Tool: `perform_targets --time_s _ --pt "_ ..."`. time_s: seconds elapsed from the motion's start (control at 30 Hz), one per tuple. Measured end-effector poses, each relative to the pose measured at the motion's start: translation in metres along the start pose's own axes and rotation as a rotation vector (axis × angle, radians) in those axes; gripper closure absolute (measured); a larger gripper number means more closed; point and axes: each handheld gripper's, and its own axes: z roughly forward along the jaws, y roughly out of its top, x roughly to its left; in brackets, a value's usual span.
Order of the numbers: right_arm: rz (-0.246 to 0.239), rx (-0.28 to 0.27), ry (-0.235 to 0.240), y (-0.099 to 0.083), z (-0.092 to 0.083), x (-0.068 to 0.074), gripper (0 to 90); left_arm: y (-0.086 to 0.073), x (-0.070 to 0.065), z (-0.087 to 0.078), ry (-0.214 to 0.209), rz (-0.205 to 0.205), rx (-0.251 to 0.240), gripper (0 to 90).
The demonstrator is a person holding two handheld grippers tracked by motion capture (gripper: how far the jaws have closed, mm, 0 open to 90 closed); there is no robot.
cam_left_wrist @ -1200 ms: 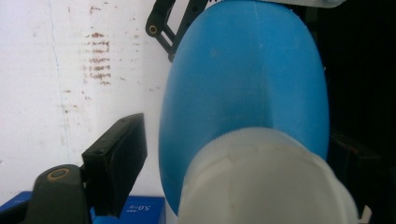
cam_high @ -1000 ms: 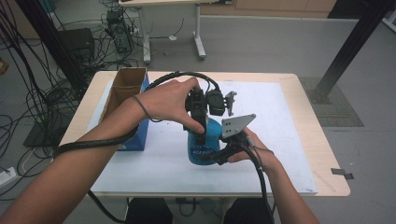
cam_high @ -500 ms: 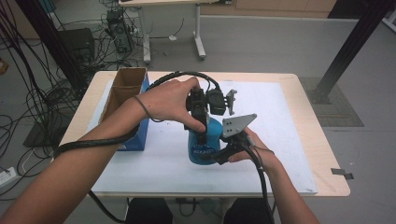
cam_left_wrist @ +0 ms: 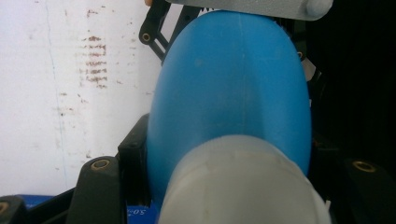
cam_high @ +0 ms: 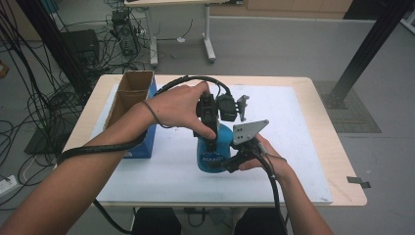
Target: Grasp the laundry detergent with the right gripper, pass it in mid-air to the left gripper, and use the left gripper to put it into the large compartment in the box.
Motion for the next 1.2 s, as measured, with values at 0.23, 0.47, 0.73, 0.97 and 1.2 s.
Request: perform_targets --time_s 0.23,0.47,0.73,0.97,1.2 --pt "-0.002 -0.001 -0.001 -0.0001 0.0003 0.0 41.0 0.0015 0.0002 -0.0002 0.001 -0.001 0.006 37.3" --pt "-0.005 -0.003 -0.003 0.0004 -0.0001 0.0006 41.0 0.0007 -0.0003 -0.0012 0.002 -0.003 0.003 37.3" --pt "-0.003 -0.003 -0.003 0.0004 0.0008 0.0003 41.1 0.0 0.0002 -0.001 0.001 -0.004 0.003 37.3" --pt "-0.003 -0.004 0.0 0.0008 0.001 -0.0003 41.0 -0.0018 0.0003 -0.0014 0.0 -0.006 -0.003 37.2" --pt "-0.001 -0.005 -0.002 0.0009 0.0014 -0.0002 41.0 -0.0022 0.0013 -0.0021 -0.003 -0.005 -0.004 37.2"
